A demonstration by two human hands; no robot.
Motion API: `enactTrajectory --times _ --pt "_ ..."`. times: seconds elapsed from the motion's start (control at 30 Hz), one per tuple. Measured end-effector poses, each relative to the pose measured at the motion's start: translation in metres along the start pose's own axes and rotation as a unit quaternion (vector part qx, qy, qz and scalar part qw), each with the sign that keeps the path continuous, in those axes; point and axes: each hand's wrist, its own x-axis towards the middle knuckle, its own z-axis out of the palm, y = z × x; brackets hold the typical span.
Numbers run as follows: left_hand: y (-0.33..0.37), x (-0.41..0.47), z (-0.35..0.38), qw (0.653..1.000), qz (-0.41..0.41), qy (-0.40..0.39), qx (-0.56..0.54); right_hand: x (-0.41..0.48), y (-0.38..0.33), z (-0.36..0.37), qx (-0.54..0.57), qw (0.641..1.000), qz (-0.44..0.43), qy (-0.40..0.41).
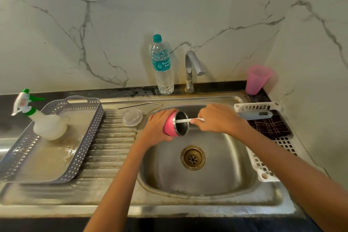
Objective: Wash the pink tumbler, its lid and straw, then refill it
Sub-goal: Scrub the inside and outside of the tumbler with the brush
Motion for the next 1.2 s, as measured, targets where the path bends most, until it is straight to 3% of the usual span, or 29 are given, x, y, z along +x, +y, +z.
enactTrajectory --times 0.2,0.37,0.53,0.7,0.83,1.0,1.13,1.2 --pt "-0.019 -0.008 -0.008 0.999 -0.026 0.015 0.016 -0.01 0.01 -0.007 0.042 0.999 0.015 -0.024" --pt "0.004 -0.001 -0.003 1.0 0.008 0.026 0.013 0.0 -0.009 0.003 0.024 1.0 -0.007 -0.004" --pt "-0.018 -0.009 -0.015 0.998 -0.028 0.054 0.023 -0.016 0.006 -0.005 0.049 0.999 0.009 -0.011" --pt "0.0 0.0 -0.009 0.998 0.016 0.051 0.038 -0.008 -0.011 0.005 0.025 1.0 -0.005 -0.002" --pt "-0.014 -0.006 -0.016 0.998 -0.016 0.056 0.031 -0.017 0.005 0.001 0.043 0.999 -0.001 -0.015" --pt "0.002 0.002 -0.007 0.998 0.005 0.038 0.053 -0.002 -0.012 0.006 0.008 1.0 -0.011 -0.01" --pt "-0.022 -0.01 -0.021 0.996 -0.049 0.068 0.037 -0.011 0.005 0.003 0.044 0.998 0.007 -0.04" --pt "-0.012 -0.007 -0.018 0.997 -0.029 0.06 0.037 -0.006 -0.005 0.006 0.035 0.999 -0.001 -0.035"
